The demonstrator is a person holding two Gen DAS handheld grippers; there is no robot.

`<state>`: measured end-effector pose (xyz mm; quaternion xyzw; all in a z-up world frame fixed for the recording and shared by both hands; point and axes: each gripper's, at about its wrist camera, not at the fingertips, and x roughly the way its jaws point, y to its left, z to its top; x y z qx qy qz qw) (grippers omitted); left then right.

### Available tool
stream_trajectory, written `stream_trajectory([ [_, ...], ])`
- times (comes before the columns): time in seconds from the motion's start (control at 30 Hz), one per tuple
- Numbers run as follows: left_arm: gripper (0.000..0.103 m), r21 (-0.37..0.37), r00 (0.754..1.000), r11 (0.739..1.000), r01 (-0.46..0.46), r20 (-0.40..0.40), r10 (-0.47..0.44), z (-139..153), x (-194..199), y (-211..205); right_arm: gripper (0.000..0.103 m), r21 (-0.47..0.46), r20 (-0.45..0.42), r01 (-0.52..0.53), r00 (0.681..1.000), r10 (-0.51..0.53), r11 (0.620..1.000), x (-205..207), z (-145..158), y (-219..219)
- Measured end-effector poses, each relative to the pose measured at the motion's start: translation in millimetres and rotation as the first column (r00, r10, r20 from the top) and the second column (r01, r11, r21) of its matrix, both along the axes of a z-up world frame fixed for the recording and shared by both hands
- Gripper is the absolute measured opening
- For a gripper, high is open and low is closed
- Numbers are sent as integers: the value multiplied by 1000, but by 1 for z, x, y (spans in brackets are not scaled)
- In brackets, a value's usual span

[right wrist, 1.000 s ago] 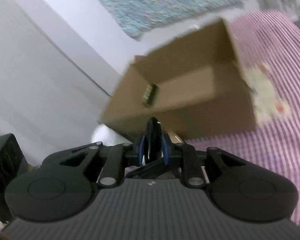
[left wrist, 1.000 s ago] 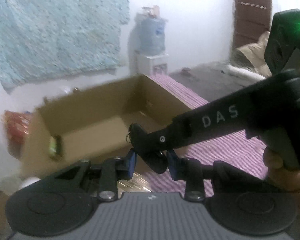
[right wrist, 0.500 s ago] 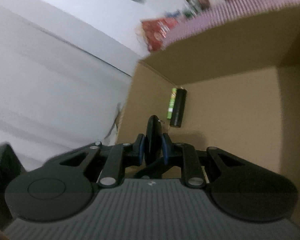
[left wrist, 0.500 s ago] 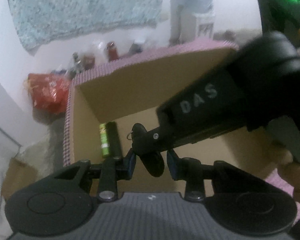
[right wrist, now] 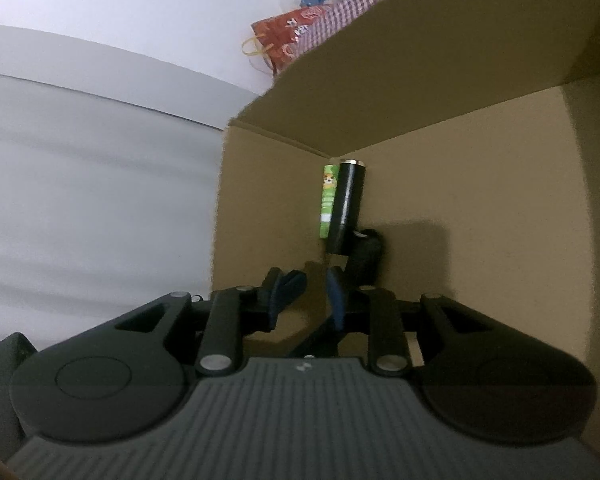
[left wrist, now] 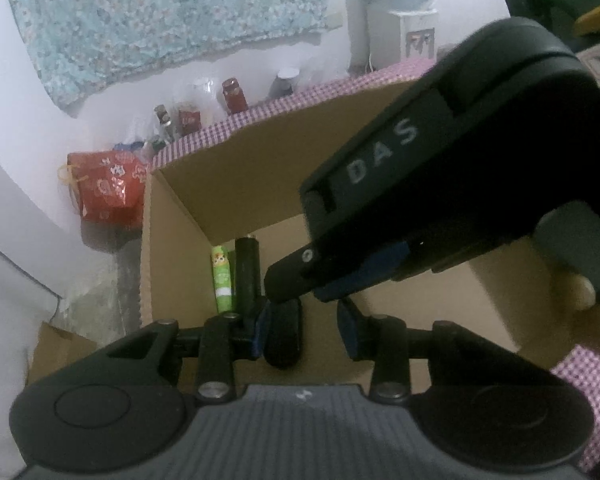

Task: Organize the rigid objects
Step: 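Open the right gripper to release the black case in the box, then move the right gripper toward the black electrical tape roll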

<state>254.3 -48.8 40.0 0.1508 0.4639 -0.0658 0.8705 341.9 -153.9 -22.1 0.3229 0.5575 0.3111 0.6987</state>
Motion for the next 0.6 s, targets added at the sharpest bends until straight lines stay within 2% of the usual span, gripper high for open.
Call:
stream_trajectory([
  [0.07, 39, -7, 1000, 1000, 11, 27, -11, 9, -7, -1, 29, 10, 24, 1, 1000, -1, 1000, -6, 9, -6],
  [0.2, 49, -15, 994, 999, 36, 101, -34, 34, -30, -2, 35, 37, 73, 5, 997, -8, 999, -26, 31, -28],
  [0.27, 50, -13, 988, 998, 55, 144, -52, 45, -48, -3, 47, 72, 97, 14, 995, -21, 997, -39, 40, -43],
  [0.37, 54, -34, 980, 997, 76, 187, -68, 57, -78, -2, 50, 130, 123, 50, 990, -66, 990, -67, 50, -75],
  [0.47, 55, -80, 976, 994, 81, 209, -62, 60, -112, 0, 52, 166, 160, 90, 980, -116, 982, -103, 54, -108],
  [0.6, 56, -162, 978, 984, 68, 208, -33, 47, -152, 4, 53, 140, 225, 140, 960, -169, 980, -154, 53, -140],
])
